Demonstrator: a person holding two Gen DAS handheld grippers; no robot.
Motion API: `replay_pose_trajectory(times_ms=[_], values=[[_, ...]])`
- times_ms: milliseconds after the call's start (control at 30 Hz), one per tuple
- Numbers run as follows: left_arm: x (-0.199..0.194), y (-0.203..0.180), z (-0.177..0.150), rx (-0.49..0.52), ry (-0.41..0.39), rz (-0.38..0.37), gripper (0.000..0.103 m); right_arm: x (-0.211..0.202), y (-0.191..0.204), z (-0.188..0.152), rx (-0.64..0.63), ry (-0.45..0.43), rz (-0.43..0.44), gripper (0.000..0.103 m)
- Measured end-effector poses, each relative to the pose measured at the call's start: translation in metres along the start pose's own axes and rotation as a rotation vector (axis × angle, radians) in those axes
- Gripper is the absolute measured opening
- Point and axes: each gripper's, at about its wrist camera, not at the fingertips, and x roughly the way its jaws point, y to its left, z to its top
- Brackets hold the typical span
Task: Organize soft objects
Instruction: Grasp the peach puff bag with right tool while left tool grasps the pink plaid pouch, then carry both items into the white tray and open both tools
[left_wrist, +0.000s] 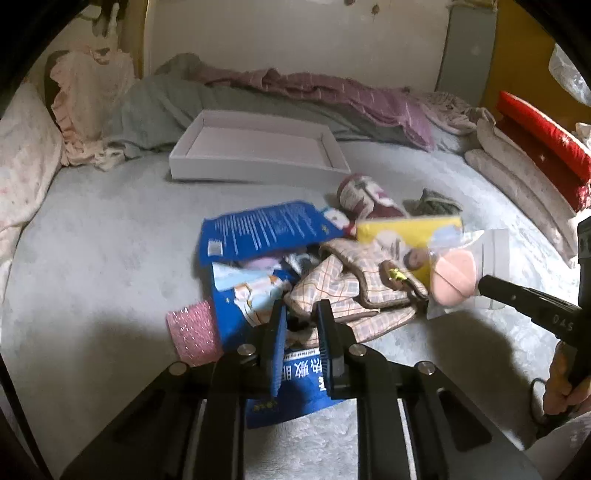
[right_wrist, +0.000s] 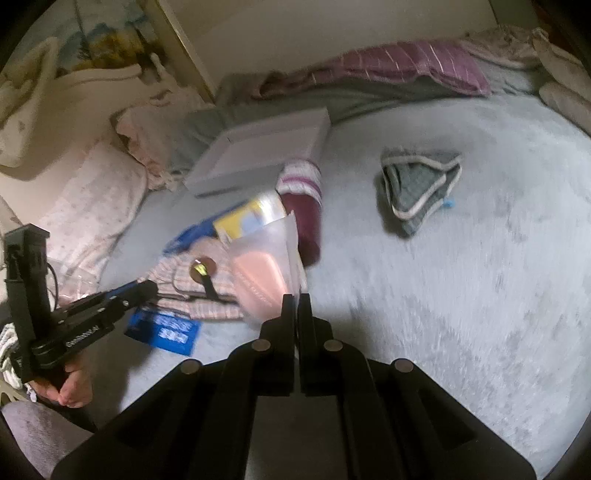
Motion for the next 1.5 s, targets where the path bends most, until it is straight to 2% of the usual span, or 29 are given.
replay_pose_trajectory(times_ms=[167, 233, 367, 700, 833, 1133, 1333, 1500], values=[[-0.018, 0.002, 0.018, -0.002, -0.044, -0.005, 0.008, -0.014, 0.011, 0.016, -0.035, -0.057, 0.024, 0.003], [-0.026, 0.004, 0.027, -0.019, -0.056, -0.030, 0.000, -0.016, 0.015, 0.021, -0.049, -0.070, 0.031, 0.003], [-0.039, 0.007, 0.045, -0.034, -0.082, -0.059, 0.000, -0.020, 0.013, 0.035, 0.013, -0.081, 0.122, 0.003], [-0.052, 0.013, 0.075, -0.038, -0.126, -0.045, 0.000, -0.021, 0.037, 0.068, -0.009, -0.078, 0.191, 0.003], [-0.047, 0.017, 0.101, -0.055, -0.141, -0.091, 0.000, -0.008, 0.040, 0.083, 0.008, -0.058, 0.219, 0.003], [-0.005, 0.006, 0.182, -0.012, -0.175, -0.121, 0.000, 0.047, 0.037, 0.124, 0.085, -0.007, 0.215, 0.003], [0.047, 0.012, 0.219, -0.064, -0.167, -0.158, 0.000, 0.080, 0.029, 0.155, 0.107, -0.014, 0.191, 0.003], [0.091, 0.016, 0.244, -0.097, -0.163, -0.156, 0.000, 0.107, 0.020, 0.183, 0.141, -0.030, 0.184, 0.003]])
